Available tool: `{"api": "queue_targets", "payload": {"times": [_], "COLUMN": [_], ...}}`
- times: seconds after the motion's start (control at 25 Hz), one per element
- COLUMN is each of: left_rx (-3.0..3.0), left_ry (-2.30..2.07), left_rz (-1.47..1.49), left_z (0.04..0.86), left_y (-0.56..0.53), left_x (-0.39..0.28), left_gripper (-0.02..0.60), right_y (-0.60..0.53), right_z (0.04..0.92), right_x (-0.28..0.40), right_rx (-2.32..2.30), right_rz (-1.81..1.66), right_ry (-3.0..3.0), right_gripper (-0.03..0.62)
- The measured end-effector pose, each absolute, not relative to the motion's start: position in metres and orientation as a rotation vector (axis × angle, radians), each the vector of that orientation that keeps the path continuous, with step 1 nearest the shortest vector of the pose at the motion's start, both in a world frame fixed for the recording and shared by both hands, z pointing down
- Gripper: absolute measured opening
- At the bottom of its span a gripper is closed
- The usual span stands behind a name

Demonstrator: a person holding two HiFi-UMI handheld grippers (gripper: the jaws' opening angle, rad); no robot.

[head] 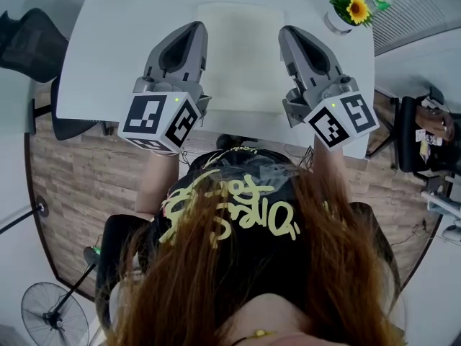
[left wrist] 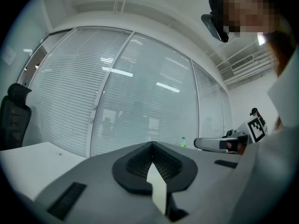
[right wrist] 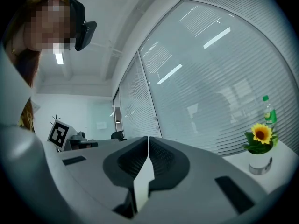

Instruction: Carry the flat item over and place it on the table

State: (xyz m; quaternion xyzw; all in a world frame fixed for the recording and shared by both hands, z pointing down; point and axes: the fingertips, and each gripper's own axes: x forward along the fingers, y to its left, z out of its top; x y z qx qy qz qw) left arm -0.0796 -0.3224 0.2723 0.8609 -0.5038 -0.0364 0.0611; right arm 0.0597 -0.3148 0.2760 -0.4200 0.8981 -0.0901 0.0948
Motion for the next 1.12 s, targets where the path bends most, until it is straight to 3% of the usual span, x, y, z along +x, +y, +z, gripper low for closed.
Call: {"api": "queue_targets", "payload": {"times": [1.12], "left_rx": [2.607], "left_ry": [-1.445], "left_rz": [-0.139], "left_z": [0.2703], "left_y": [-0.3181], "left_x": [-0.0756], "left_gripper": [-0.005], "right_y": [-0.3095], "right_z": [0.2686], "right_x": [0.0606], "right_rx": [-1.217], "right_rz": [-0.242], "right_ry": [2.642], "right_gripper": [0.003]}}
